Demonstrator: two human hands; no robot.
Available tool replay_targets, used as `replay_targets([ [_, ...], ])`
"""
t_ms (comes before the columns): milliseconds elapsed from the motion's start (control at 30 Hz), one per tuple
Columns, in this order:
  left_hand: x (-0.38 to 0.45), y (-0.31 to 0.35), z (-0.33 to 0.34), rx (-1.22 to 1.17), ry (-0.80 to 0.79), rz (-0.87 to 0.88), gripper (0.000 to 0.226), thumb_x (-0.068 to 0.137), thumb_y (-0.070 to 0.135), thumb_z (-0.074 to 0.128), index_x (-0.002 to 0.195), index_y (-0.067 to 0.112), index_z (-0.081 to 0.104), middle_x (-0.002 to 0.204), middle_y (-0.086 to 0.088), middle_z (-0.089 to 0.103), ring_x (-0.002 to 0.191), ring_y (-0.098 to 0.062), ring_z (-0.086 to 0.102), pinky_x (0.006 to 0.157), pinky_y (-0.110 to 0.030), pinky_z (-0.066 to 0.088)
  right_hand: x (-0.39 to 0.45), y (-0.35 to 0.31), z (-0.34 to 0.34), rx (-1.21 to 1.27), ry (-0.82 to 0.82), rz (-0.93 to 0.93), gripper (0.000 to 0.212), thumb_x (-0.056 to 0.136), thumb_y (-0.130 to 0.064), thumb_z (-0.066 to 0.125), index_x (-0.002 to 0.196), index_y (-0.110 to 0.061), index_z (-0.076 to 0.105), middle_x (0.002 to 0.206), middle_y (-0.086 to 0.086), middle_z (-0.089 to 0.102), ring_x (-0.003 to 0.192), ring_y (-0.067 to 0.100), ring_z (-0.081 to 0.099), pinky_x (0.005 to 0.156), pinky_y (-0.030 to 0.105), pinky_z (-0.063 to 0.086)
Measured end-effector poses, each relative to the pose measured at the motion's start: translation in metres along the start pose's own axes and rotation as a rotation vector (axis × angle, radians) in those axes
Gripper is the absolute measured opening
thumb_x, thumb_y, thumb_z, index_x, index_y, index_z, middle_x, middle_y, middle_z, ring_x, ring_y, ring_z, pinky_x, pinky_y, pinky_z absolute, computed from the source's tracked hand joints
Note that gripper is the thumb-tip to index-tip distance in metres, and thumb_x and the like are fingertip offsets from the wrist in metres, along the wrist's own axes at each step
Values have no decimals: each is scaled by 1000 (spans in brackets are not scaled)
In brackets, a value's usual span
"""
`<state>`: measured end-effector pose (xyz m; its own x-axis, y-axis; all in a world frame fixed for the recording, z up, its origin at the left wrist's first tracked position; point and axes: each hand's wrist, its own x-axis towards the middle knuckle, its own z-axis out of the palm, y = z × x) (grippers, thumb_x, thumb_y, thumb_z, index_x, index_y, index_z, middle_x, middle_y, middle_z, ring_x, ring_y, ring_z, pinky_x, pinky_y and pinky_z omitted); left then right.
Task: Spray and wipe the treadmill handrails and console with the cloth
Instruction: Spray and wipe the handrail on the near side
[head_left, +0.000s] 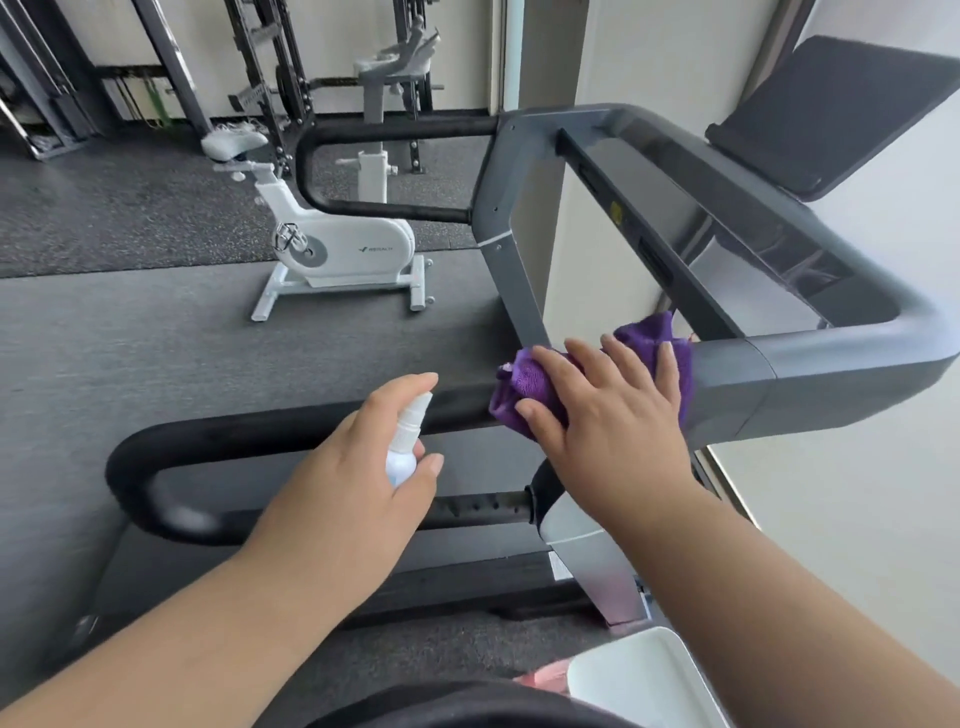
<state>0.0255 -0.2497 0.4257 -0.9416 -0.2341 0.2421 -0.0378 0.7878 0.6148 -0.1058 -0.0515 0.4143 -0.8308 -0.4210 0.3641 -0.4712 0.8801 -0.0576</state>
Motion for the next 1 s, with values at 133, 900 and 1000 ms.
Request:
replay_targets([
  [133, -15, -7, -4, -45, 42, -44, 61, 87, 41, 63, 122, 76, 27, 102, 25, 59, 86, 7, 57, 64, -20, 45, -7, -35, 14, 38, 51, -71, 62, 94, -66, 34, 143, -30, 43, 143, 5, 49, 137, 36, 36, 114, 64, 15],
  [900, -65, -17, -10, -138, 91, -34, 71, 84, 24, 75, 131, 61, 37, 107, 25, 62, 95, 2, 62, 82, -5, 41, 17, -140, 22, -13, -91, -410, 69, 91, -65, 28, 152, -34, 22, 144, 4, 44, 125, 33, 43, 102, 59, 26],
  [1000, -71, -17, -9, -135, 106, -22, 68, 86, 32, 72, 131, 66, 34, 105, 22, 62, 93, 2, 63, 80, -8, 43, 24, -154, 24, 6, -99, -461, 65, 93, -66, 28, 150, -35, 23, 138, -1, 47, 119, 29, 46, 97, 54, 29],
])
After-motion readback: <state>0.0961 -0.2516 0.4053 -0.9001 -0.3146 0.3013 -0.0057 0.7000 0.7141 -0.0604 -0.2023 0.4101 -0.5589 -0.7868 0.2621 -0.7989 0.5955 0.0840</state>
